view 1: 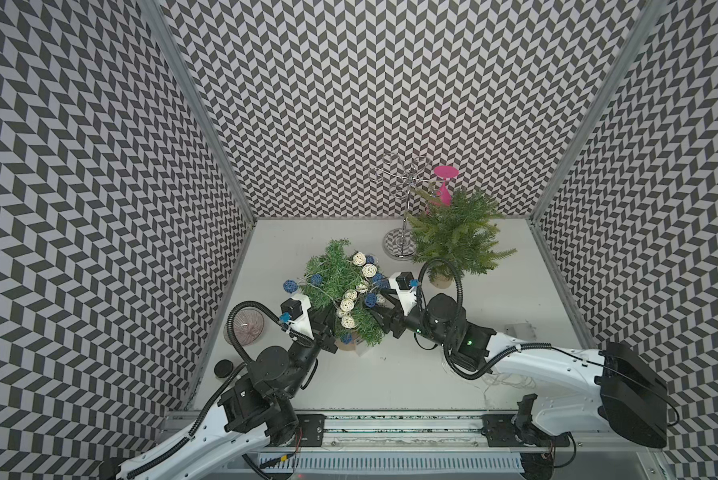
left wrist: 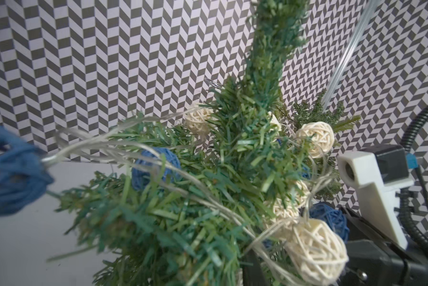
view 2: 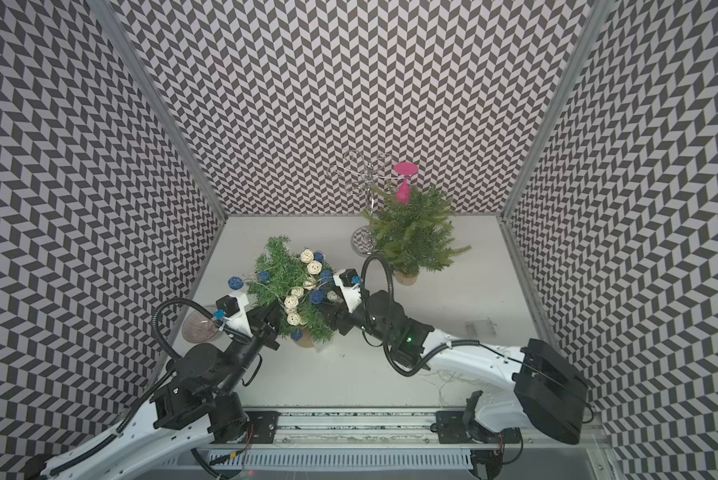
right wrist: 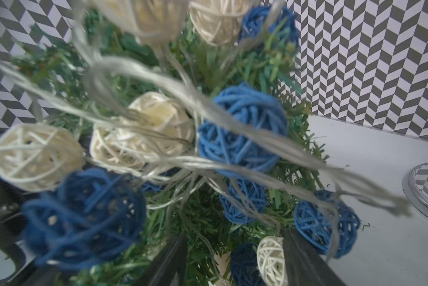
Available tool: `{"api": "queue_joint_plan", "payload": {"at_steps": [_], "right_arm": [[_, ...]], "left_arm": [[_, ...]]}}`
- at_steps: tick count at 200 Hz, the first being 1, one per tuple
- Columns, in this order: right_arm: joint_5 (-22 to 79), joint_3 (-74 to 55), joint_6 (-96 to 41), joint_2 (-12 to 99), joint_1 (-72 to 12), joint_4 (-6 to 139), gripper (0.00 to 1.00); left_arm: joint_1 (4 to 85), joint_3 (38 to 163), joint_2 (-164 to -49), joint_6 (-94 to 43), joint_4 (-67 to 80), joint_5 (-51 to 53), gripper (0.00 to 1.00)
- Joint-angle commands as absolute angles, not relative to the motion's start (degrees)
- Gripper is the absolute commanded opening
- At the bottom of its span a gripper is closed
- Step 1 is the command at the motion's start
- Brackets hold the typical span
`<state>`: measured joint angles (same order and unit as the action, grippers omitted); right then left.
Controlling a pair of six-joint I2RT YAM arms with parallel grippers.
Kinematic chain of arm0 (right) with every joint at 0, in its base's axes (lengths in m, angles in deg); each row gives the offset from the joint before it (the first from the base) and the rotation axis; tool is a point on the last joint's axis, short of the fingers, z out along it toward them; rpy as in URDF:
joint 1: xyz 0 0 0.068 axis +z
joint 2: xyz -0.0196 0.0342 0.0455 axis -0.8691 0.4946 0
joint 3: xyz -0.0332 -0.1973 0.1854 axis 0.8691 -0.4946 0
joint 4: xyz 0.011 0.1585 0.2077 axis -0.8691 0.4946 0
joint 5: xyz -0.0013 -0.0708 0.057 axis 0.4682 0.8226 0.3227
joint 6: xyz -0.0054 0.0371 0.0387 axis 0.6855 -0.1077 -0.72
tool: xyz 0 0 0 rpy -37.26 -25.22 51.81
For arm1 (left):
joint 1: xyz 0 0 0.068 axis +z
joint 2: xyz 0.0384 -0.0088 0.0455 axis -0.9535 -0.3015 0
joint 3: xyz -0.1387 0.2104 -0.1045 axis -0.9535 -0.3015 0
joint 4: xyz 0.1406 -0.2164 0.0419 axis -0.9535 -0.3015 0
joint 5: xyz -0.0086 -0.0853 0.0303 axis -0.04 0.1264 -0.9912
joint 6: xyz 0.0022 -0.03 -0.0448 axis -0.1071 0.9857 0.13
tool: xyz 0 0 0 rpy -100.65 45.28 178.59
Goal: Wrap string light around the christmas tree
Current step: Wrap the light string around the Christmas tree.
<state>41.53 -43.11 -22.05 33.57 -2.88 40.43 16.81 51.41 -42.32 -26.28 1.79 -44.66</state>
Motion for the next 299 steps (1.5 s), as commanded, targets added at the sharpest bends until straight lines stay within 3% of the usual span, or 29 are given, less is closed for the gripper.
{"api": "queue_joint_plan", "payload": {"at_steps": [1,77,105,138,199,209,251,299], "right_arm": [[40.5,-41.1,-22.6,35.7,-3.1,36.3,0.64],[41.7,-39.0,-22.0,40.1,-3.5,34.4,0.64],[41.1,-37.5,-21.8,42.1,-4.1,34.2,0.64],[40.5,-36.2,-21.4,44.5,-4.6,32.9,0.64],[39.9,-31.9,-20.8,49.0,-5.1,33.7,0.64],[39.8,-32.1,-20.9,48.6,-5.3,33.6,0.65],[39.7,-32.6,-20.8,45.6,-5.3,37.5,0.72],[39.5,-36.6,-21.4,39.5,-5.4,38.4,0.76]], "left_arm": [[18.8,49.0,-41.7,-24.4,2.9,-46.3,0.09],[27.4,46.3,-43.6,-23.4,5.0,-38.7,0.19],[32.1,45.9,-43.0,-22.6,5.8,-31.5,0.17],[33.9,44.6,-44.5,-22.9,7.2,-34.2,0.18],[42.7,43.8,-49.7,-22.4,11.1,-24.7,0.19],[43.2,43.7,-48.4,-22.2,10.9,-23.6,0.22],[43.2,44.6,-45.8,-22.2,8.7,-22.8,0.58],[43.3,45.0,-44.3,-20.8,6.9,-22.5,0.61]]}}
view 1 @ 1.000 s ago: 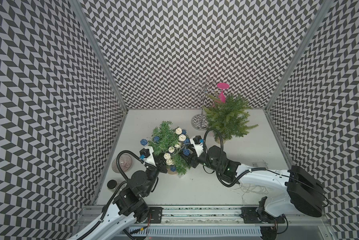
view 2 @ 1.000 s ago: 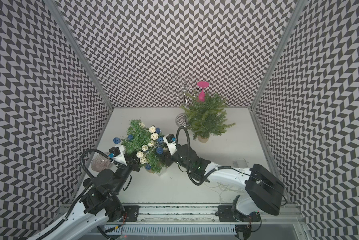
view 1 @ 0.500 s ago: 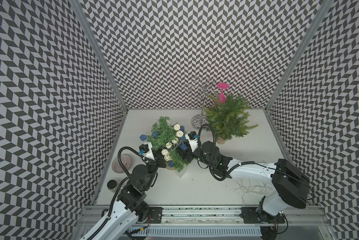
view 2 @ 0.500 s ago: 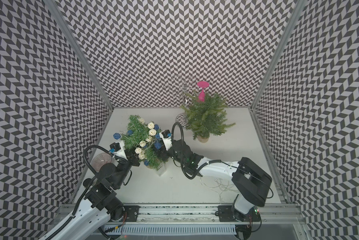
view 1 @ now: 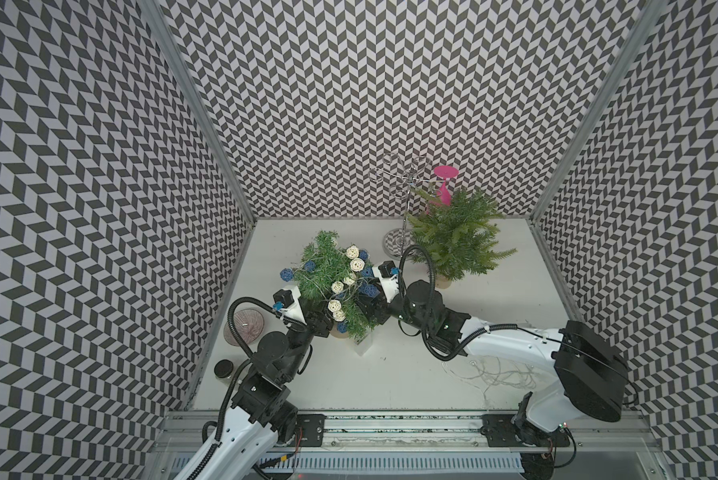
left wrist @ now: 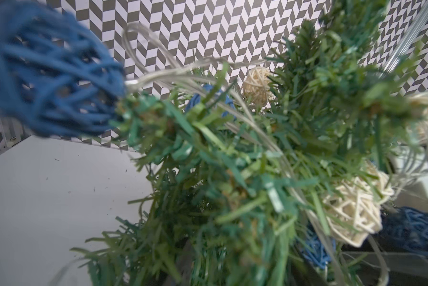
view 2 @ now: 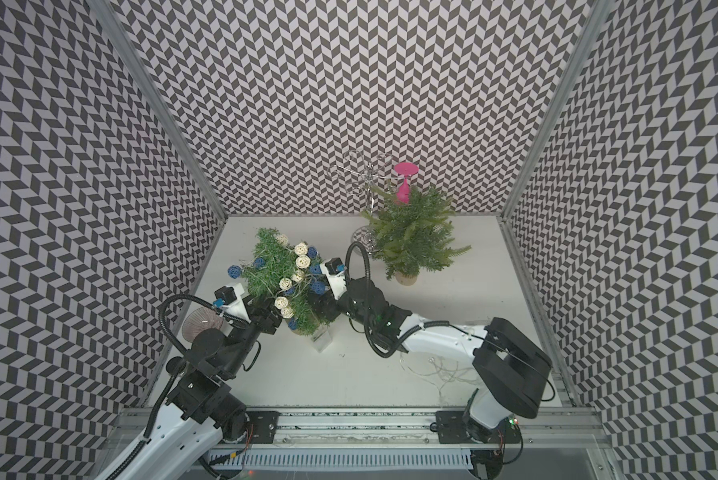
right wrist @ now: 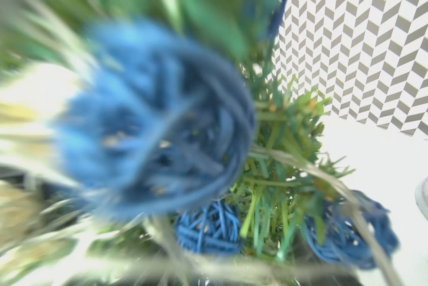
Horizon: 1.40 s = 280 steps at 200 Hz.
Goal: Wrap string light around the christmas tree
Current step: Wrap the light string around the Christmas tree.
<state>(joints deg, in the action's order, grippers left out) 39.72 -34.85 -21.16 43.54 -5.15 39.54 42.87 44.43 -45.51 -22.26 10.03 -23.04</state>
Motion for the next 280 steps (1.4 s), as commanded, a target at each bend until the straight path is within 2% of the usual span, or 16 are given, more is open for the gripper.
{"api": "queue_joint_plan", "payload": {"at_steps": [1,22,48,99,146,211,259,280], "right_arm": [[39.5,-36.6,-21.4,39.3,-5.3,38.4,0.76],[40.3,-38.1,-21.9,37.0,-5.4,40.0,0.79],[40.5,-40.2,-22.0,34.1,-5.4,40.3,0.82],[41.4,-42.9,-22.0,29.3,-5.4,42.2,0.84],[40.0,-45.7,-22.1,24.0,-5.4,42.7,0.89],[41.8,-49.5,-22.2,18.0,-5.4,40.4,0.93],[42.2,-48.9,-21.9,18.1,-5.4,41.0,0.94],[42.1,-48.9,-21.9,17.9,-5.4,41.0,0.94]], "left_arm": [[43.3,45.1,-44.2,-20.8,6.9,-22.3,0.61],[43.2,45.5,-42.7,-20.5,5.7,-19.6,0.67],[43.2,47.0,-40.3,-18.6,1.1,-19.9,0.8],[43.2,46.4,-36.1,-15.3,-3.8,-22.5,0.87],[42.3,46.7,-30.4,-13.8,-6.7,-22.7,0.96],[42.2,47.4,-29.4,-13.7,-5.6,-17.4,0.98],[42.0,45.7,-23.3,-12.4,-5.7,-17.2,0.98],[42.0,45.5,-24.2,-13.1,-3.7,-15.2,0.97]]}}
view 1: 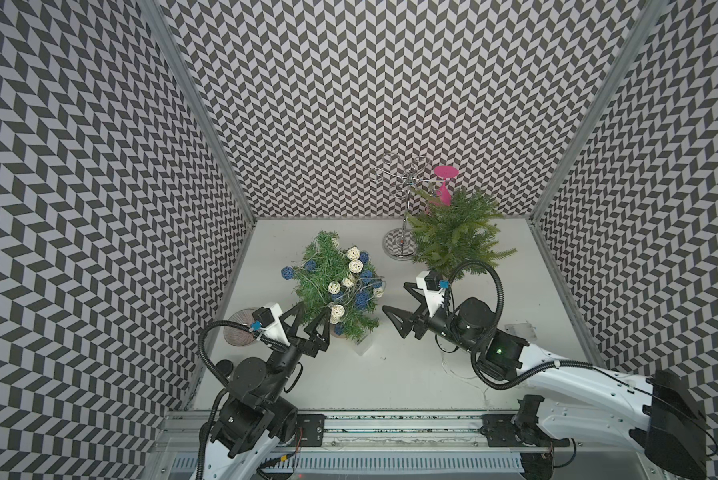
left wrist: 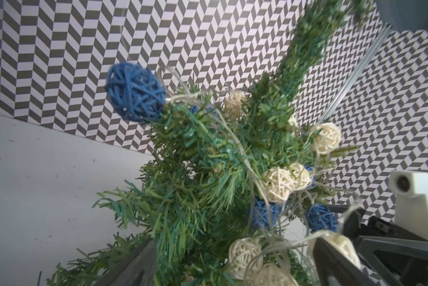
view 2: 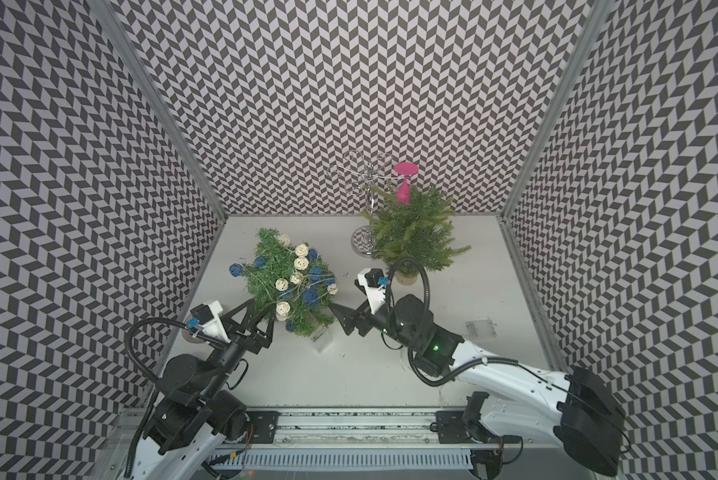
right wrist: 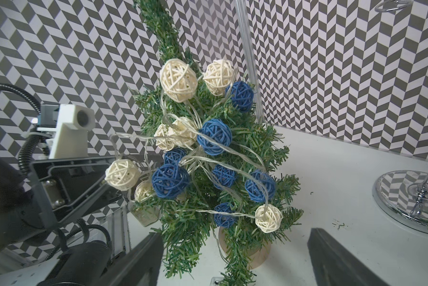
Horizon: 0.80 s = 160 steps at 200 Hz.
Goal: Wrap string light around the christmas tree
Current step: Wrap the light string around the Christmas tree.
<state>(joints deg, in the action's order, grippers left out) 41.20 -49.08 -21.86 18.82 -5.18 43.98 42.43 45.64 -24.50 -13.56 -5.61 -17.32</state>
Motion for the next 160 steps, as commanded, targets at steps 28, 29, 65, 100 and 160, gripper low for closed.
{"api": "queue_joint_plan", "payload": {"at_steps": [28,29,65,100,160], "right_arm": [[42.3,-49.3,-22.0,17.3,-5.4,41.1,0.94],[42.4,-49.3,-21.9,17.3,-5.4,41.1,0.94],[44.0,-49.3,-21.5,15.1,-5.3,43.1,0.94],[50.4,-49.3,-22.5,11.9,-6.1,47.9,0.99],[59.0,-51.2,-30.3,5.1,-12.2,60.3,0.99]], "left_arm": [[42.1,45.3,-23.3,-13.1,-2.3,-14.4,0.89],[42.1,45.4,-23.3,-13.2,-2.2,-14.2,0.89],[42.0,47.9,-23.7,-15.9,-1.6,-12.3,0.99],[42.0,55.2,-27.6,-18.7,-4.4,-16.9,0.99],[37.6,61.8,-49.3,-22.1,6.1,-7.9,0.91]]}}
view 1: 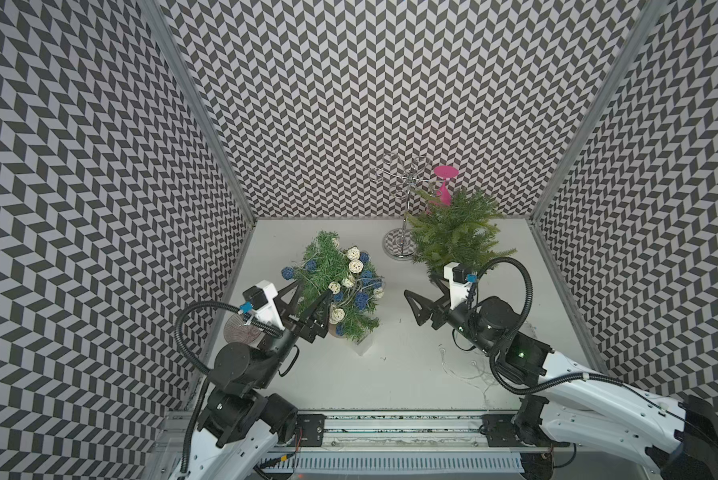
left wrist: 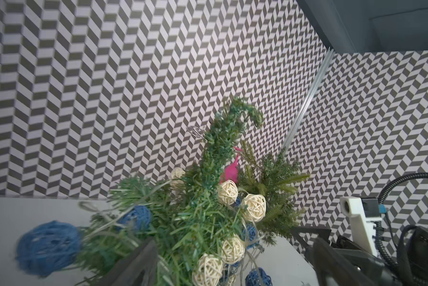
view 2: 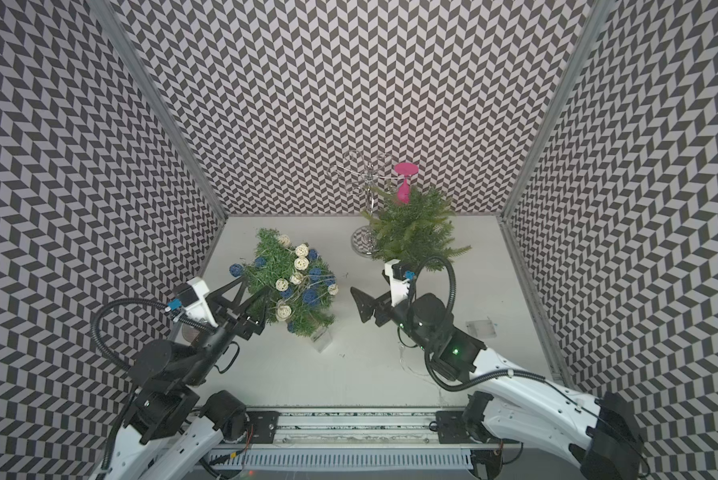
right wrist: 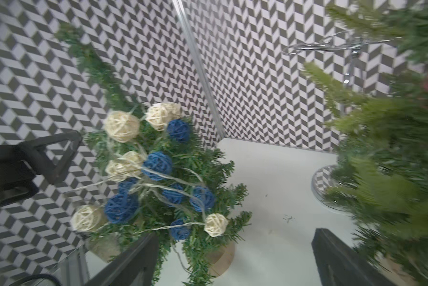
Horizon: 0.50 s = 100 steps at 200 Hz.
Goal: Wrap string light around the christmas tree
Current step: Wrap the light string around the Christmas tree.
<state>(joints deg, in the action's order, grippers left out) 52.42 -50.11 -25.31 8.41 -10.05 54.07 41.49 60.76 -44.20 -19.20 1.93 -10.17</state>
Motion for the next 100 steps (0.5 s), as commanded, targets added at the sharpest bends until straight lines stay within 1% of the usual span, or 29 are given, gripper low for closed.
{"api": "queue_joint_plan", "payload": {"at_steps": [1,12,41,48,61,72,82,100], "right_arm": [[59.3,-51.2,-30.4,5.0,-12.2,60.6,0.99],[61.8,-51.6,-31.6,4.3,-12.8,63.2,0.99],[65.8,-51.6,-33.5,4.8,-13.5,68.2,0.99],[66.0,-51.7,-33.9,5.3,-13.7,68.8,0.99],[65.8,-51.8,-34.8,6.5,-14.0,69.6,0.99],[65.2,-51.8,-35.5,6.9,-14.3,70.5,0.99],[64.9,-51.9,-36.3,6.6,-14.9,71.5,0.99],[62.8,-53.2,-38.3,4.9,-17.2,72.1,1.0]], "left_arm": [[37.2,61.9,-49.5,-22.2,6.1,-8.2,0.91],[31.4,64.0,-53.0,-24.5,6.4,-13.0,0.91],[10.3,72.8,-61.6,-32.8,4.1,-37.6,0.92],[5.6,75.1,-64.3,-34.4,4.2,-41.3,0.92],[-0.9,78.2,-69.5,-37.4,6.0,-44.9,0.93],[-3.9,81.7,-74.9,-37.9,4.5,-47.2,0.93],[-4.9,83.3,-78.8,-37.8,4.5,-47.1,0.93],[-5.0,82.0,-82.4,-36.5,8.2,-43.1,0.92]]}}
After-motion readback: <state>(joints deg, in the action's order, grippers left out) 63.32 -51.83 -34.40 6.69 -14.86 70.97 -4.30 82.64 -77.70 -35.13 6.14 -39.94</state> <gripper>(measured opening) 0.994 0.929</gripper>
